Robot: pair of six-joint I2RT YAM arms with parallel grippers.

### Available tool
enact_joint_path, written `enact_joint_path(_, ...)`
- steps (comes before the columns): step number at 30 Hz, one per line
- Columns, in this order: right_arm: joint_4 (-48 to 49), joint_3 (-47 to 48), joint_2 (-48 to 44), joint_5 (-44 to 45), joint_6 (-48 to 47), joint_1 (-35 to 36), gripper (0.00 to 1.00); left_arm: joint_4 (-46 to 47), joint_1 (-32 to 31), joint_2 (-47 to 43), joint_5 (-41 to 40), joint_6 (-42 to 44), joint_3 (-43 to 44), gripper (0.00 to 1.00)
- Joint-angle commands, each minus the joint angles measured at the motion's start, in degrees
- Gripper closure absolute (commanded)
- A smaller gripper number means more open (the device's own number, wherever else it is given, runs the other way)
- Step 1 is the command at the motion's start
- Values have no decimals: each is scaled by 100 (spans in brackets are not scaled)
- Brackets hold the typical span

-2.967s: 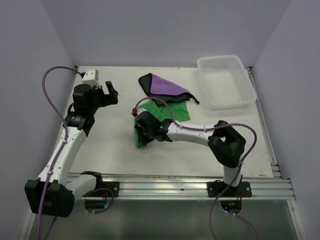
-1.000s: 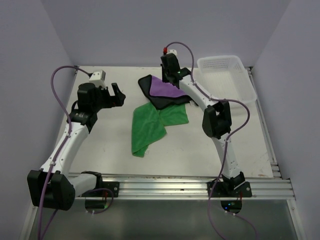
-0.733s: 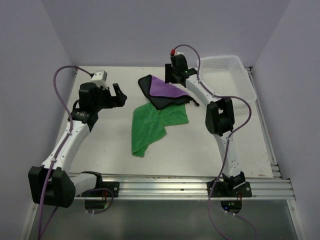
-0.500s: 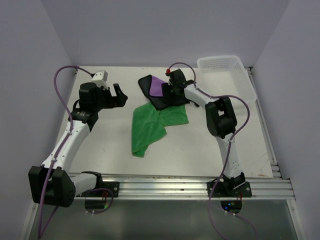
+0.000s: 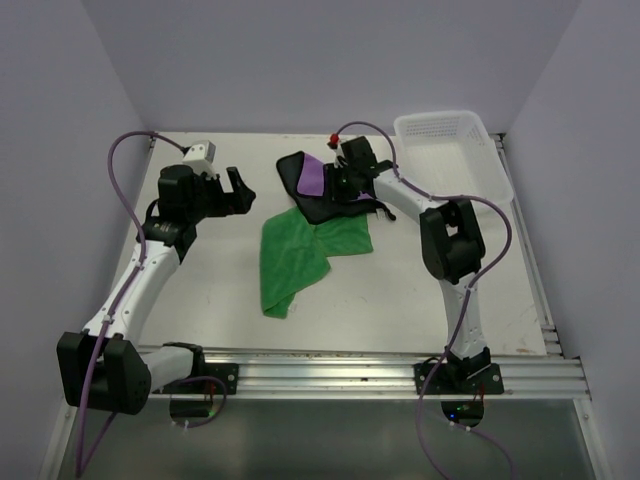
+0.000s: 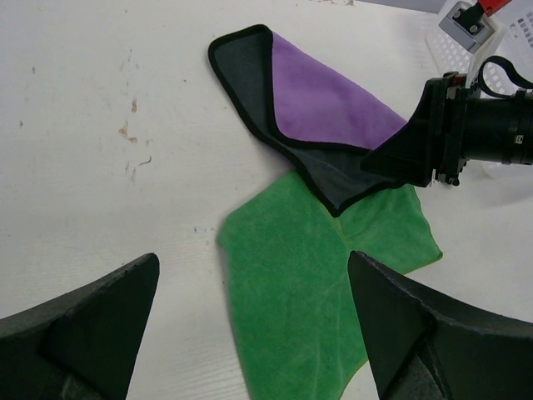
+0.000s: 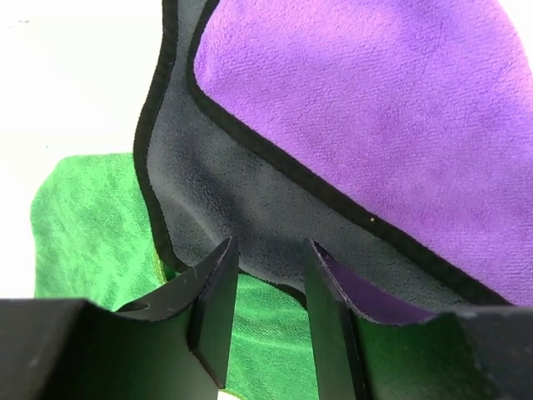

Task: Roll the towels
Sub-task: Move the towel to the center of the board

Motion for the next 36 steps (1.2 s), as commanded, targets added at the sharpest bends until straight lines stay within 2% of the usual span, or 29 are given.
enact_joint_path(1, 71, 228, 23, 49, -53, 2, 57, 188, -31, -11, 117, -73, 85, 0)
enact_joint_path(3, 254, 97, -55, 678, -26, 11, 46, 188, -31, -29, 117, -73, 85, 0)
enact_joint_path(5, 545, 17, -143, 963, -43, 2, 41, 206, -31, -20, 152, -81, 76, 0)
enact_joint_path(10, 414, 631, 277, 1666, -26, 2, 41, 206, -31, -11, 170, -81, 76, 0)
enact_joint_path(15, -139, 1930, 1261, 1764, 9, 2, 41, 197, -31, 15, 188, -81, 85, 0)
enact_joint_path(20, -413, 2294, 1852, 1922, 9, 2, 43, 206, -31, 41, 196, -81, 85, 0)
enact_joint_path(26, -439, 2144, 1904, 1878, -87, -6, 54, 215, -31, 50, 275, -90, 85, 0)
enact_joint_path(31, -544, 2346, 2071, 1773, -158, 2, 80, 171, -31, 33, 223, -73, 111, 0)
enact_joint_path(36, -711, 2987, 2125, 1720, -167, -33, 94, 188, -31, 41, 223, -73, 103, 0)
